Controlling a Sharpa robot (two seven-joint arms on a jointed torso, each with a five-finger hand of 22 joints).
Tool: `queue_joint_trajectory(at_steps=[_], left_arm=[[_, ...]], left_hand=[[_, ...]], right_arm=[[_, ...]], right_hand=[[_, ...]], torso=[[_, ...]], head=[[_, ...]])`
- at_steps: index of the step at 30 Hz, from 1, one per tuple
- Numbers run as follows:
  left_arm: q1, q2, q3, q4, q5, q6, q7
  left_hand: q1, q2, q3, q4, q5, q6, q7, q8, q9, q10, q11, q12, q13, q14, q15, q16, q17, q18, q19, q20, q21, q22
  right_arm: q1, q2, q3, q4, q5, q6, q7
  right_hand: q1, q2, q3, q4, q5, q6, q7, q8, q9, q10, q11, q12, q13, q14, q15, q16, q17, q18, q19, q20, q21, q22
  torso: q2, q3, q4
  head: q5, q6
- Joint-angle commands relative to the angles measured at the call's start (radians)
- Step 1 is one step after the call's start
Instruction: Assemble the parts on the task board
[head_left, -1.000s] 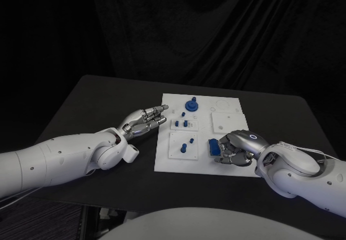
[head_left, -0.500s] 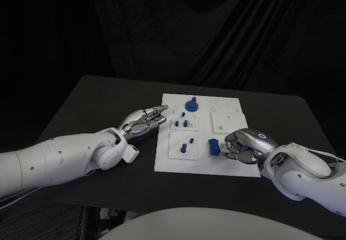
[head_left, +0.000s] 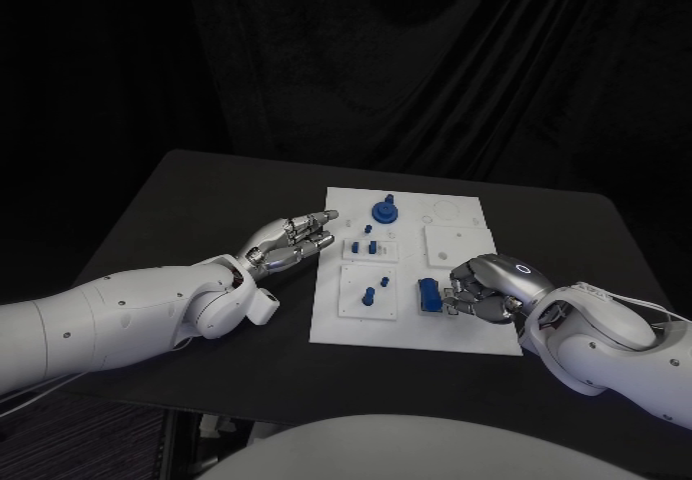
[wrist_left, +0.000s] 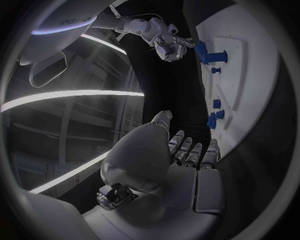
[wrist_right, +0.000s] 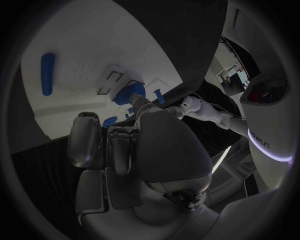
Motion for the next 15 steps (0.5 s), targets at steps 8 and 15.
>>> queue_joint_trajectory(at_steps=[8,15], left_arm=[[-0.004,0.004,0.001,0.000,0.002,0.012,0.021],[-0.005,0.003,0.001,0.001,0.002,0.013,0.021]], left_hand=[[-0.005,0.003,0.006,0.000,0.006,0.008,0.009,0.006,0.001,0.008,0.000,0.007,0.001,0.008,0.002,0.000,0.000,0.007,0.004,0.006,0.002,-0.002],[-0.005,0.004,0.007,0.000,0.006,0.010,0.010,0.006,0.001,0.009,0.001,0.008,0.001,0.009,0.001,0.000,0.000,0.007,0.004,0.006,0.002,-0.002]], right_arm=[[-0.003,0.030,0.000,-0.024,0.002,0.023,-0.020],[-0.004,0.040,0.000,-0.031,0.002,0.037,-0.036]], right_hand=[[0.007,-0.016,0.020,-0.007,0.001,0.012,0.003,-0.001,0.005,0.106,-0.004,-0.006,0.262,0.105,-0.004,0.003,0.263,-0.013,0.005,-0.001,0.004,0.179],[-0.004,-0.025,0.024,-0.003,0.000,0.010,0.004,-0.002,0.006,0.106,-0.003,-0.006,0.262,0.105,-0.003,0.003,0.263,-0.012,0.004,0.000,0.002,0.178]], torso=[[0.003,0.0021,0.0037],[0.004,0.0020,-0.0008]], head=[[-0.005,0.000],[0.001,0.000]])
